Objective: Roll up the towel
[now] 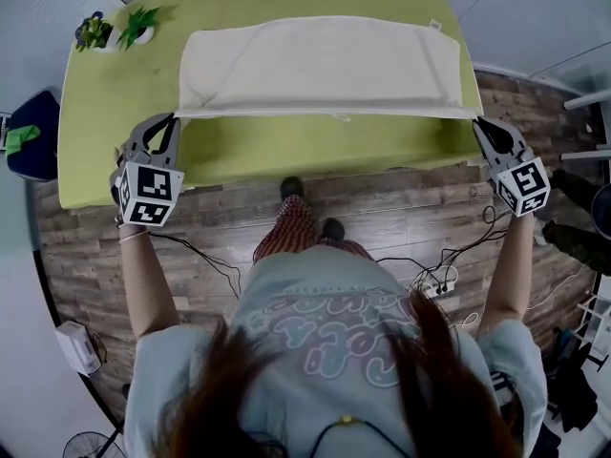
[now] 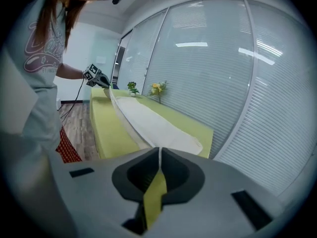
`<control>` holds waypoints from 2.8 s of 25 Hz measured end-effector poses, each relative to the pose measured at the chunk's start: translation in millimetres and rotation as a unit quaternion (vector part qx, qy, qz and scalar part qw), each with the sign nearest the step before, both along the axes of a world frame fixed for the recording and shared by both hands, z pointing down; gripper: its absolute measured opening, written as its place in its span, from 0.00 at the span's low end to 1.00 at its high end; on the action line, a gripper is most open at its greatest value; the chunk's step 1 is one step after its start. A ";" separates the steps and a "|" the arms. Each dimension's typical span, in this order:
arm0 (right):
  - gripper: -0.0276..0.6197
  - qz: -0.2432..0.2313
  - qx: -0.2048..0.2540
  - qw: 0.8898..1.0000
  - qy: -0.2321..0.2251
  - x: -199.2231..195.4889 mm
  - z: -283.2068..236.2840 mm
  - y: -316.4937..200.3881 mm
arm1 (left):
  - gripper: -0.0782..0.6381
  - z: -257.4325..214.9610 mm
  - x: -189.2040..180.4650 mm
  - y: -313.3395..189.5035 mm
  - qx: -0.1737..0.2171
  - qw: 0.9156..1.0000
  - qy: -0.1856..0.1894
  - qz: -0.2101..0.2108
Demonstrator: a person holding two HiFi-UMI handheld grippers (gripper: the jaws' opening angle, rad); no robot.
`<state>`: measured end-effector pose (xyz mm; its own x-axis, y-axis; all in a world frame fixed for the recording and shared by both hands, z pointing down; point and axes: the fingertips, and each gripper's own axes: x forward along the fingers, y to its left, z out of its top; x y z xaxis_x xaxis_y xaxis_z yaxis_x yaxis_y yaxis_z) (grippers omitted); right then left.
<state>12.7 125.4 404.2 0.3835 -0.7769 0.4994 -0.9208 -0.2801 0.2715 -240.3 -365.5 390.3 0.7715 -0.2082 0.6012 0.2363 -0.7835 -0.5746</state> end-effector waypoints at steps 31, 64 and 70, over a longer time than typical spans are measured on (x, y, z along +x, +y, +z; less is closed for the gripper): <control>0.07 0.063 -0.133 0.989 -0.008 214.4 40.4 -118.2 | 0.14 62.8 211.8 -119.6 -0.021 0.996 -0.075 0.050; 0.30 0.078 -0.063 0.993 -0.059 95.6 64.8 -174.8 | 0.36 8.6 229.5 -153.0 -0.165 0.984 -0.060 0.024; 0.30 0.100 -0.044 0.992 -0.060 97.2 64.7 -173.2 | 0.36 -1.0 202.5 -202.9 -0.051 0.994 -0.085 0.036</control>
<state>109.9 -47.8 468.9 0.4593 -0.6430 0.6129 -0.8763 -0.4408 0.1943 -37.8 -568.3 389.3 0.6682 -0.0877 0.7388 0.3803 -0.8133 -0.4405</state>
